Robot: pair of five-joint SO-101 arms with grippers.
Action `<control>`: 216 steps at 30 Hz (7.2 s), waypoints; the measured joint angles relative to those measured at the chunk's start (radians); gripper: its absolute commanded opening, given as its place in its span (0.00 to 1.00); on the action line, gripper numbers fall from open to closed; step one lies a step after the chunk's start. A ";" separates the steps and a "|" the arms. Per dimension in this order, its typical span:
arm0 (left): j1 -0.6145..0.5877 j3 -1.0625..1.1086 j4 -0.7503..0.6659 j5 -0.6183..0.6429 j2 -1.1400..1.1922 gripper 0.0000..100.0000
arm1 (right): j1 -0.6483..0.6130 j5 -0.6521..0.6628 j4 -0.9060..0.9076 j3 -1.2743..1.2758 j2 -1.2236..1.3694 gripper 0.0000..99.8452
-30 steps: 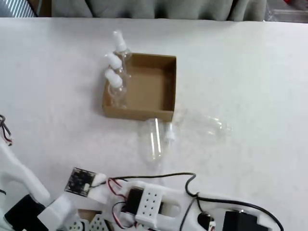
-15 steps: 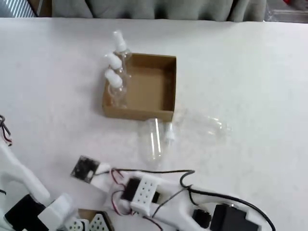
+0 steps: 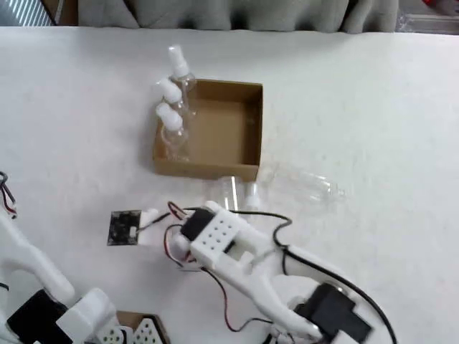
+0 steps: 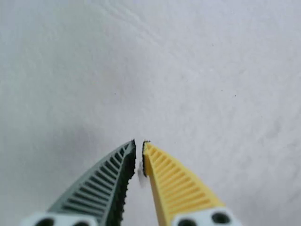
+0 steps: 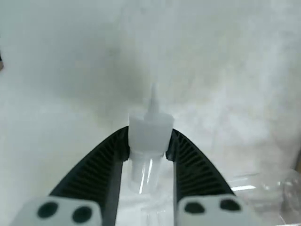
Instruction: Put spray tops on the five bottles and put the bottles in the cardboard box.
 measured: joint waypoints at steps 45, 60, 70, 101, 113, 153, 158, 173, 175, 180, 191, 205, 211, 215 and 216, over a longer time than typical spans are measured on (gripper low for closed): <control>0.812 -0.057 0.416 -0.348 -0.216 0.04 | 1.197 -0.032 0.256 0.361 -0.644 0.02; 1.338 0.396 0.520 -0.671 -0.677 0.19 | 1.278 -0.032 -0.035 0.600 -0.667 0.02; 1.450 0.465 0.460 -0.760 -0.698 0.22 | 1.257 0.009 -0.040 0.618 -0.677 0.02; 1.378 0.350 0.129 -0.747 0.032 0.02 | 1.240 0.015 -0.040 0.618 -0.677 0.02; 1.336 0.350 0.127 -0.516 0.017 0.02 | 1.240 0.015 -0.040 0.618 -0.677 0.02; 0.615 0.267 -0.049 0.123 0.028 0.02 | 1.277 0.015 -0.040 0.634 -0.677 0.02; 0.620 0.318 -0.132 0.124 0.017 0.02 | 1.315 -0.012 -0.035 0.624 -0.677 0.02; 0.621 0.494 -0.221 0.120 -0.199 0.02 | 1.132 -0.275 0.347 0.080 -0.677 0.05; 0.621 0.496 -0.221 0.118 -0.203 0.02 | 1.053 -0.282 0.347 0.060 -0.677 0.10; 0.621 0.496 -0.221 0.115 -0.203 0.02 | 0.876 -0.264 0.330 0.051 -0.677 0.23; 0.621 0.496 -0.221 0.049 -0.203 0.02 | 0.833 0.100 0.215 -0.057 -0.336 0.26; 0.624 0.496 -0.221 0.046 -0.203 0.02 | 0.835 0.537 0.178 -0.265 0.232 0.20; 0.626 0.496 -0.221 0.046 -0.203 0.02 | 0.841 0.666 0.178 -0.279 0.249 0.03; 0.634 0.496 -0.221 0.046 -0.203 0.02 | 0.856 0.783 0.253 -0.279 0.235 0.05; 0.640 0.496 -0.221 0.046 -0.203 0.02 | 0.867 0.818 0.284 -0.278 0.229 0.06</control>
